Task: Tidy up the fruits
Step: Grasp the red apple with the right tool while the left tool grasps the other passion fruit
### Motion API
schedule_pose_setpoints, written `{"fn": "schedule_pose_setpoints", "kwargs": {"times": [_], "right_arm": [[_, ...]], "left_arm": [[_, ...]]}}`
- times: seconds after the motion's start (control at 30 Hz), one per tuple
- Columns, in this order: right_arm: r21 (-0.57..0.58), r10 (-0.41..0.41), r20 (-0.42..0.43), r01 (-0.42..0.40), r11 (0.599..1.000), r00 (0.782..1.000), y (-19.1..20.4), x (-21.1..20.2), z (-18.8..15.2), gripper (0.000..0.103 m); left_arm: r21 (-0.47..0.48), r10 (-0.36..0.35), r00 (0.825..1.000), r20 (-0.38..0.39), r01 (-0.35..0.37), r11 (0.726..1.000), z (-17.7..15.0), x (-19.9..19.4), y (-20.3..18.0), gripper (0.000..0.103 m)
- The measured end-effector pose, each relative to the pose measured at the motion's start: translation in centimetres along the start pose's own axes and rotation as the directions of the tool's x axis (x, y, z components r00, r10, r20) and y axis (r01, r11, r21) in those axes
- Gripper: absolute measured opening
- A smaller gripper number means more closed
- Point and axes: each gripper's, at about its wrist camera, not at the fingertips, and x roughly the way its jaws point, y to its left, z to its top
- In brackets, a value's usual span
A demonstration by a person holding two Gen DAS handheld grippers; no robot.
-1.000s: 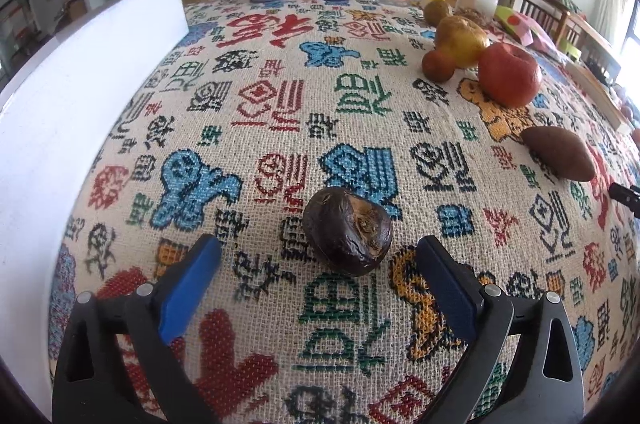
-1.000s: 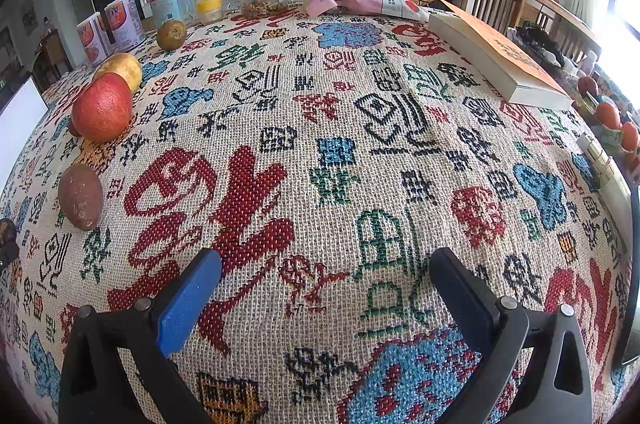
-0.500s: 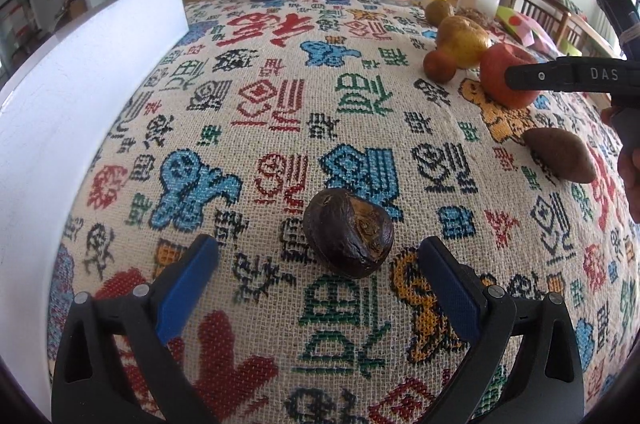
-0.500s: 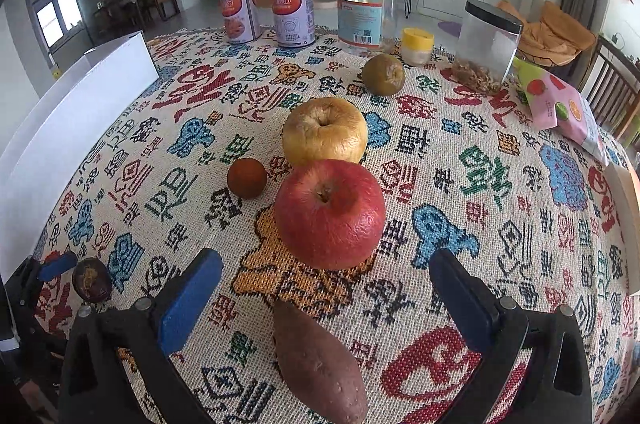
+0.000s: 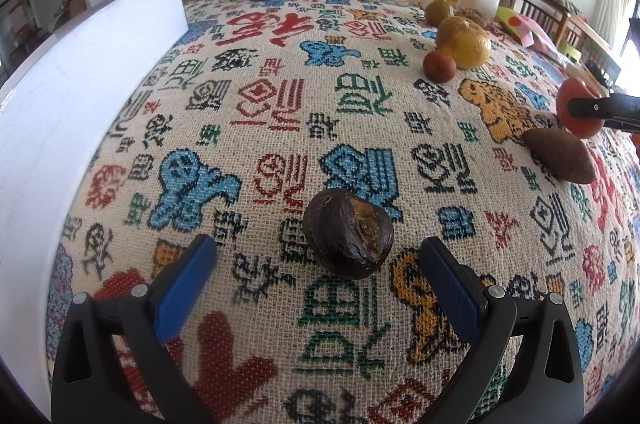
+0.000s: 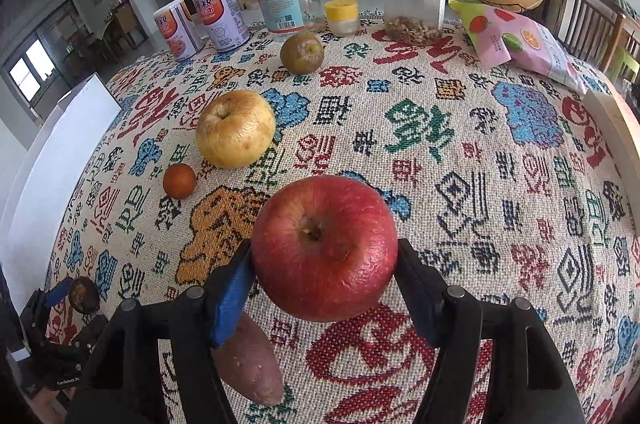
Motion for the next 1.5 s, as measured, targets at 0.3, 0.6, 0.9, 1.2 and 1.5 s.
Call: {"fn": "schedule_pose_setpoints", "kwargs": {"times": [0.3,0.6,0.9,1.2,1.5], "right_arm": [[0.066,0.014,0.004,-0.014,0.998,1.000,-5.1,-7.2,-9.8,0.068],[-0.074,-0.042,0.101,0.050,0.996,0.994,1.2,-7.0,-14.6,0.068],[-0.132,-0.105,0.123,0.122,0.984,0.987,2.4,-5.1,-16.0,0.082],[-0.086,-0.126,0.100,0.134,0.987,0.987,1.5,-4.7,-15.7,0.098],[-0.098,-0.115,0.087,0.123,0.987,0.990,1.7,-4.5,-15.7,0.103]], "left_arm": [[0.006,0.014,1.000,-0.001,-0.014,1.000,0.0,0.1,-0.2,0.102],[0.005,0.014,1.000,-0.001,-0.014,1.000,0.0,0.1,-0.2,0.102],[0.005,0.014,1.000,-0.001,-0.014,1.000,0.0,0.1,-0.2,0.102],[0.005,0.014,1.000,-0.001,-0.014,1.000,0.0,0.1,-0.2,0.102],[0.004,0.012,1.000,-0.002,-0.012,1.000,0.0,0.1,-0.2,0.102]]}}
